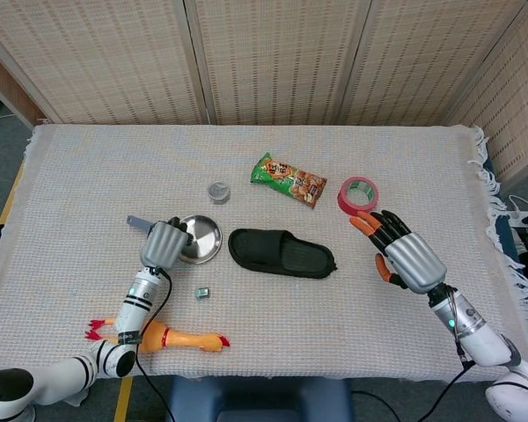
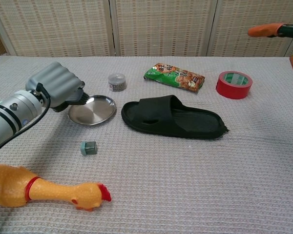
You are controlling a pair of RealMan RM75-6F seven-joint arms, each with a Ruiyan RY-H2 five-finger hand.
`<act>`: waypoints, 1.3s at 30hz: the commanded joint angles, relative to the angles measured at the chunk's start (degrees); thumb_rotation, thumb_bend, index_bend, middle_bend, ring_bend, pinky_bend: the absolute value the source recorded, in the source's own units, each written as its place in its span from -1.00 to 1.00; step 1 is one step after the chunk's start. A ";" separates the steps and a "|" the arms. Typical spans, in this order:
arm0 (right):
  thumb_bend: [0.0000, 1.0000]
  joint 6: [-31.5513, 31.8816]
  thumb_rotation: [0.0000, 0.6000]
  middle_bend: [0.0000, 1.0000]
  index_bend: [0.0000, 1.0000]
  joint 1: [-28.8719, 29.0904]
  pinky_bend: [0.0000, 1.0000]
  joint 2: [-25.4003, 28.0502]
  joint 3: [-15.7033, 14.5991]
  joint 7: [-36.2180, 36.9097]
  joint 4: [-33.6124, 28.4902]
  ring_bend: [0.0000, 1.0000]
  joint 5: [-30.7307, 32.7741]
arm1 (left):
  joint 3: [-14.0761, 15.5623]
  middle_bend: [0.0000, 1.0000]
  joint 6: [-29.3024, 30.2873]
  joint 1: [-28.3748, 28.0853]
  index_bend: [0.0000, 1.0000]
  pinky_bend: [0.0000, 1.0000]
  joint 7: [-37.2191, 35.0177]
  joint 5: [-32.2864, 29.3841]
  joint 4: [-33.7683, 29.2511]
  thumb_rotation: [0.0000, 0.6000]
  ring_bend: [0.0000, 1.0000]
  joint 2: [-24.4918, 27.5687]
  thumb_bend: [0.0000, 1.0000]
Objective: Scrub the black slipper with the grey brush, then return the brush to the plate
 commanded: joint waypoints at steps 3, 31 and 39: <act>0.46 0.42 1.00 -1.00 -1.00 -1.08 -1.00 1.86 0.38 -1.71 -3.28 -1.00 0.10 | -0.40 -0.20 -1.63 -0.41 -0.30 1.00 2.06 -2.29 1.78 1.00 0.39 -1.94 -0.27; 0.17 1.91 1.00 -1.00 -1.00 -5.60 -1.00 3.15 1.10 -7.92 -5.27 -1.00 3.00 | -1.29 -0.97 2.85 0.88 -1.00 0.95 -2.10 -2.40 -18.25 1.00 0.17 4.48 -0.31; -0.30 13.41 1.00 -1.00 -1.00 -17.07 -1.00 5.83 -2.38 -16.47 -7.27 -1.00 4.92 | 9.73 -0.99 19.68 19.78 -1.00 -0.27 -30.55 10.33 -43.48 1.00 -0.92 28.40 -0.31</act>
